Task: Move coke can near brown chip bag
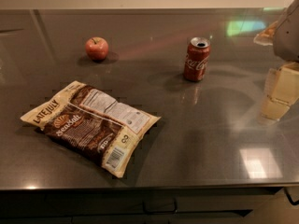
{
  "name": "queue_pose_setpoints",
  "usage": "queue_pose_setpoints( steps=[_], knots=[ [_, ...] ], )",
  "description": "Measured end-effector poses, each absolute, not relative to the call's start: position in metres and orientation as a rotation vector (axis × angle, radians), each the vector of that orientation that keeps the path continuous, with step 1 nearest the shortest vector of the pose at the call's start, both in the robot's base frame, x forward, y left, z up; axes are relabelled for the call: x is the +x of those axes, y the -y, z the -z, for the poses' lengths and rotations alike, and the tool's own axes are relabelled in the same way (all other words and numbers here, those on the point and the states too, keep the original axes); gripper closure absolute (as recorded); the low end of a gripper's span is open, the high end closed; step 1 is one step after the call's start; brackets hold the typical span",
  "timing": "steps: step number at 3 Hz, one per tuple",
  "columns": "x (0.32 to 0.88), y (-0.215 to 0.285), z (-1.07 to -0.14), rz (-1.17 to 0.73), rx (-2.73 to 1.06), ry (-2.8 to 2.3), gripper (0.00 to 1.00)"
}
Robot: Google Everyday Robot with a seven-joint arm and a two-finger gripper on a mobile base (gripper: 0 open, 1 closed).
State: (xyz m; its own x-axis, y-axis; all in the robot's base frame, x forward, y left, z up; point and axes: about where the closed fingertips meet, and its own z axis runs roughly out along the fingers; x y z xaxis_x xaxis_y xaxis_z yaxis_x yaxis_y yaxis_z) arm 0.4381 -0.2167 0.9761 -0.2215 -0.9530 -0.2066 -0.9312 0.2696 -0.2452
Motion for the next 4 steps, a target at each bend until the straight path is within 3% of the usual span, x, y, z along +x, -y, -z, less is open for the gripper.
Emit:
queue_pose_setpoints(
  steps=[2,4],
  knots=[
    [0.453,0.214,-0.973,0.058,-1.696,-2.231,0.0],
    [0.512,0.201,-0.96,-0.042,-1.575,-2.186,0.0]
  ],
)
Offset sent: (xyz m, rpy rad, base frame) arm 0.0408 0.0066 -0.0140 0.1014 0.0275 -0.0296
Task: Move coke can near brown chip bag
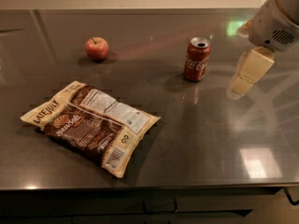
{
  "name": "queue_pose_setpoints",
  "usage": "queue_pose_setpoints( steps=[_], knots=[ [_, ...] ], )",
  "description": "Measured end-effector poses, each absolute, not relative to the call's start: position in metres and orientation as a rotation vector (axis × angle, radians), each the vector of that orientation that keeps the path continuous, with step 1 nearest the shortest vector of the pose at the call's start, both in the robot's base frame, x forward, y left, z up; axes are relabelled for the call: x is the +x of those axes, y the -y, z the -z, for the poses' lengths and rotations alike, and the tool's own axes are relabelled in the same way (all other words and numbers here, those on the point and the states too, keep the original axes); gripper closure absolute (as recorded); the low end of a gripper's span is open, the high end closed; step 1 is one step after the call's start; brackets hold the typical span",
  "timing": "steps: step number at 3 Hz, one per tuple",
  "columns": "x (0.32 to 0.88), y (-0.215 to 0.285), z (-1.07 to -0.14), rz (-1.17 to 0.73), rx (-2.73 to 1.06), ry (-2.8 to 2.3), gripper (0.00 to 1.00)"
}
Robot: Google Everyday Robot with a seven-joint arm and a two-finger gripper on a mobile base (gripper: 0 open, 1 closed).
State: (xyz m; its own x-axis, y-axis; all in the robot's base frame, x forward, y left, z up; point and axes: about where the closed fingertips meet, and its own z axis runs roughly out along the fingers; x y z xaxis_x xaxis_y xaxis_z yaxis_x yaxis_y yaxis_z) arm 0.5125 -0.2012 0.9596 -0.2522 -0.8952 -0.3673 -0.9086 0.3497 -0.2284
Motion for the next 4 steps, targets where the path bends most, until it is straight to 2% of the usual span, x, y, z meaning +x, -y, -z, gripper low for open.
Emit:
queue_pose_setpoints(
  steps=[4],
  knots=[
    [0.627,0.162,-0.917,-0.213,-1.324,-2.141,0.0]
  ],
)
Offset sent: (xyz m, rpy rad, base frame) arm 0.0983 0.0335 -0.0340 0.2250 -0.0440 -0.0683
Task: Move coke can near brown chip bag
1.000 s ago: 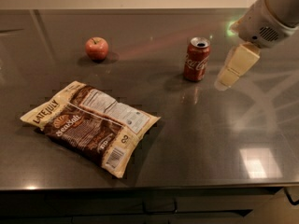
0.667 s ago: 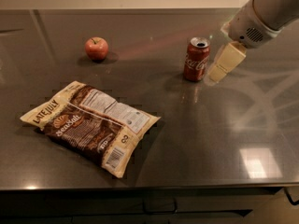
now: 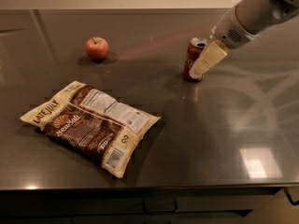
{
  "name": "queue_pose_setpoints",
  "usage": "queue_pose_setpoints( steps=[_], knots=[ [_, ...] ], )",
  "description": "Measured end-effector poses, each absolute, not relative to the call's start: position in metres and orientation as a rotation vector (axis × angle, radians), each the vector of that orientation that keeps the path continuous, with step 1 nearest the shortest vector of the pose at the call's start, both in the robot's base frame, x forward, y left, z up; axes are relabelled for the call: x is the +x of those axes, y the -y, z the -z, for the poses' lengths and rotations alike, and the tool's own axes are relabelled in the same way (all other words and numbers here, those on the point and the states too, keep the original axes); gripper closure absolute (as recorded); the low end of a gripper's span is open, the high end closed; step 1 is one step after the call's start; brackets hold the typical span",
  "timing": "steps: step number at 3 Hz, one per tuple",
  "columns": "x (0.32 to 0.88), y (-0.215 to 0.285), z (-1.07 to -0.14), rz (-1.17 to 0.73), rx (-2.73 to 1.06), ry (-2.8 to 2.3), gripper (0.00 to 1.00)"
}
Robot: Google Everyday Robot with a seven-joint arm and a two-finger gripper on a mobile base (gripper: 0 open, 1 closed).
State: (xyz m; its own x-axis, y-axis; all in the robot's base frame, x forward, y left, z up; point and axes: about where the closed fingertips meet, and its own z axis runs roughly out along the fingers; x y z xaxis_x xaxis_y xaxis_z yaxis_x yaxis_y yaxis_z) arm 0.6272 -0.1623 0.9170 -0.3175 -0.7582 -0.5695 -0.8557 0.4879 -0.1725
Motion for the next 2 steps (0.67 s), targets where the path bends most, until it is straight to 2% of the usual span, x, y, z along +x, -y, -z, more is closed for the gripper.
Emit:
queue_pose_setpoints(
  steps=[1,2],
  knots=[
    [0.6391,0.157,-0.9151,-0.223,-1.296,-2.139,0.0],
    [0.6456,0.1541,-0.9123,-0.222,-1.282,-2.145,0.16]
  ],
)
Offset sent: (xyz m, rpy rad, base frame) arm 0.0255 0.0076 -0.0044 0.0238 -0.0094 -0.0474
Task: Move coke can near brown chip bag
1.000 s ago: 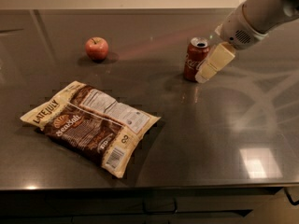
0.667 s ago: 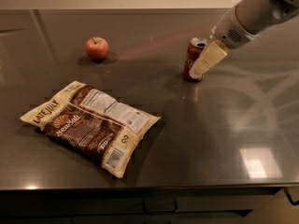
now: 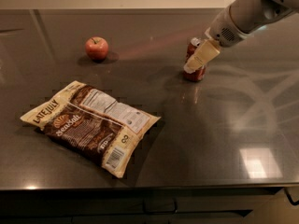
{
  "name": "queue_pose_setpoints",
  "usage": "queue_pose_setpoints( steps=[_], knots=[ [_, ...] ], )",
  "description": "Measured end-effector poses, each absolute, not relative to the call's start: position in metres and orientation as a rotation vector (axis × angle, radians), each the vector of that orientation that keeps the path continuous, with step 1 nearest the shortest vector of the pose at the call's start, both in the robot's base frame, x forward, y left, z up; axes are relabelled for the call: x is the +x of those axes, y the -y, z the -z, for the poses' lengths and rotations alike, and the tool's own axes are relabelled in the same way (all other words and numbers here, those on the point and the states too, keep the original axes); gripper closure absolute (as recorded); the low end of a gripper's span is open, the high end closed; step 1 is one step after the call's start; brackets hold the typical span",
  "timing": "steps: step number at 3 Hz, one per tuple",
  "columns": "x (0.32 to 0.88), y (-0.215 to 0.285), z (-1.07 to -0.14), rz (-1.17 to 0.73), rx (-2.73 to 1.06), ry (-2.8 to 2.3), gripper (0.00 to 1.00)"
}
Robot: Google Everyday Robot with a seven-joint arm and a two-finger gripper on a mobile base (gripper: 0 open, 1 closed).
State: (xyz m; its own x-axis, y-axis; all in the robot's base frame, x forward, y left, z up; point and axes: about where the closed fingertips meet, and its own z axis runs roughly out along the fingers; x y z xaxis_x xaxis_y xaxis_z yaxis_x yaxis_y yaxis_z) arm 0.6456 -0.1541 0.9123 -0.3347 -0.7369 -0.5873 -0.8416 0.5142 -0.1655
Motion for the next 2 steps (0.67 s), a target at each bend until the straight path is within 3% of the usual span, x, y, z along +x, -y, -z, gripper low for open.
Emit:
queue_pose_setpoints(
  steps=[2],
  knots=[
    [0.645,0.1563,-0.912,-0.227,-1.287,-2.162,0.63]
  ],
)
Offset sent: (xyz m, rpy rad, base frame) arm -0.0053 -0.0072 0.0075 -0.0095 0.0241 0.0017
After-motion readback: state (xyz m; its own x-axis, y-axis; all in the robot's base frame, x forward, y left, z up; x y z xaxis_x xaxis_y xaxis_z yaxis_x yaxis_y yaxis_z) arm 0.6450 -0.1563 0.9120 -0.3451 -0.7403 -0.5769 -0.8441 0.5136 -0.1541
